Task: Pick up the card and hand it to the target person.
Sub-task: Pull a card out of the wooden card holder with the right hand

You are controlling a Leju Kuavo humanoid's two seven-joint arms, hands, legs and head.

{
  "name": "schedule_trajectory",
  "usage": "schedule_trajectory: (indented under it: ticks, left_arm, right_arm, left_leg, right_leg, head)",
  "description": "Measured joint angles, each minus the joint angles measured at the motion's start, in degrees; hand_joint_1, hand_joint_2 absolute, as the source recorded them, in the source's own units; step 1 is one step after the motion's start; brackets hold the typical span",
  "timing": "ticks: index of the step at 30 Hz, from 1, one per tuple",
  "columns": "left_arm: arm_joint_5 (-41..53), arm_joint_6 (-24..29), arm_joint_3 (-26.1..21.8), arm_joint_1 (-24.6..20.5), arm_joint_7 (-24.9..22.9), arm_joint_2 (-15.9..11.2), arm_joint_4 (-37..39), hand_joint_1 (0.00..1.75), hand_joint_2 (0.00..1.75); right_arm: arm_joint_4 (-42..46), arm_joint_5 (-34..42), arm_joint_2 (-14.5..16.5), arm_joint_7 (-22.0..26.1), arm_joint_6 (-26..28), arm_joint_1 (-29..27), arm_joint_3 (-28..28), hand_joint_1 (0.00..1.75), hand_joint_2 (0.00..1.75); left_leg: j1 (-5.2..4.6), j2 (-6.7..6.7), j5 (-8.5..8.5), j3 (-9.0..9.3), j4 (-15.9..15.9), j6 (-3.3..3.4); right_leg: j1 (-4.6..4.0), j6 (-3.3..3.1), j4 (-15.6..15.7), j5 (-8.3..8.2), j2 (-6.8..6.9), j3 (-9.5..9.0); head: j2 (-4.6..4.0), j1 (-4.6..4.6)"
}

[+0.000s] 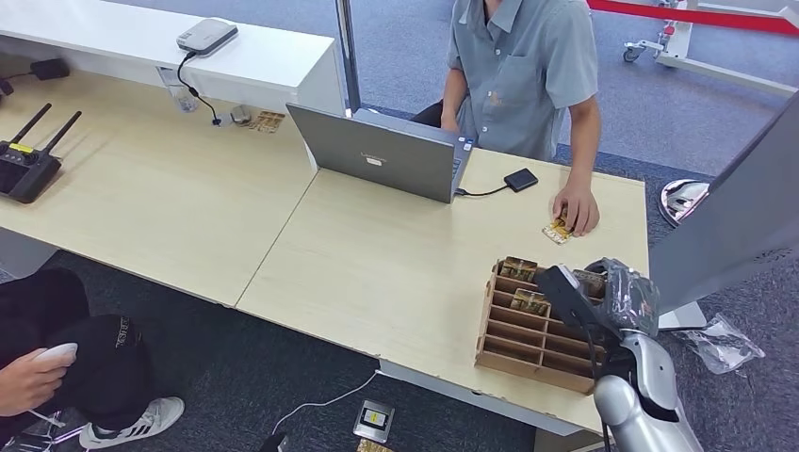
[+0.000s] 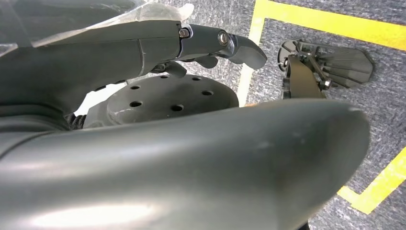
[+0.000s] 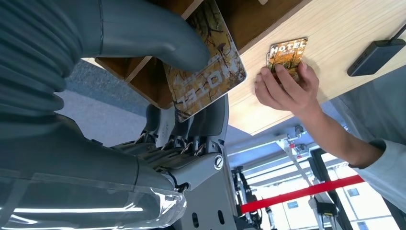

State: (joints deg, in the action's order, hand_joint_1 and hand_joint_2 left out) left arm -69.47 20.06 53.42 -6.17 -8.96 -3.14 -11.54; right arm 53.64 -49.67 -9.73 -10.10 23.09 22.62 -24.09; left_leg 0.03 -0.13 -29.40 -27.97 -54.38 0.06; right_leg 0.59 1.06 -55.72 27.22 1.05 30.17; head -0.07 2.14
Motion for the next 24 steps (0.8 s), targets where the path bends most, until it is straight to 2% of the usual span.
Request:
schedule_trajectory:
  ticks: [5, 13, 18, 21, 24]
  left_arm:
    - [-0.32, 1.06, -0.02, -0.01, -0.25, 0.42, 0.0, 0.0, 0.0]
    - [-0.19, 1.24, -0.02, -0.01, -0.62, 0.79, -0.02, 0.0, 0.0]
    - [0.11, 0.5, -0.01, 0.0, -0.63, 0.79, 0.0, 0.0, 0.0]
    - [0.27, 0.1, -0.02, 0.0, -0.63, 0.72, 0.0, 0.0, 0.0]
    - [0.51, -0.45, -0.01, 0.01, -0.62, 0.61, 0.0, 0.0, 0.0]
  right_arm:
    - [0.0, -0.33, 0.22, 0.38, 1.22, 0.04, -0.21, 1.42, 1.75]
    - [0.23, -1.14, 0.41, 0.38, 5.8, 0.0, -0.89, 1.34, 1.75]
    - [1.97, -2.1, 0.3, -0.28, 6.86, -0.2, -0.96, 1.3, 1.75]
    - [3.44, -2.42, 0.05, -0.83, 6.84, -0.6, -0.96, 1.32, 1.75]
    - [4.91, -2.9, -0.26, -1.33, 6.81, -1.1, -0.96, 1.4, 1.75]
  left_leg:
    - [0.0, 0.0, 0.0, -0.03, 0.0, 0.0]
    - [0.01, -0.01, 0.0, -0.06, 0.0, -0.01]
    - [0.01, -0.01, 0.0, -0.06, 0.0, -0.01]
    - [0.01, -0.01, 0.0, -0.06, 0.0, -0.01]
    - [0.0, -0.01, 0.0, -0.06, 0.0, 0.0]
  right_leg:
    - [0.0, -0.01, 0.0, 0.0, 0.0, 0.02]
    - [-0.04, -0.01, -0.01, 0.01, 0.0, 0.06]
    - [-0.03, -0.01, 0.0, 0.01, 0.0, 0.06]
    - [-0.03, -0.01, 0.0, 0.01, 0.0, 0.06]
    - [-0.03, -0.01, 0.0, 0.01, 0.0, 0.06]
  head:
    - [0.0, 0.0]
    - [0.0, 0.01]
    - [0.0, 0.0]
    - [0.0, 0.01]
    - [0.0, 0.01]
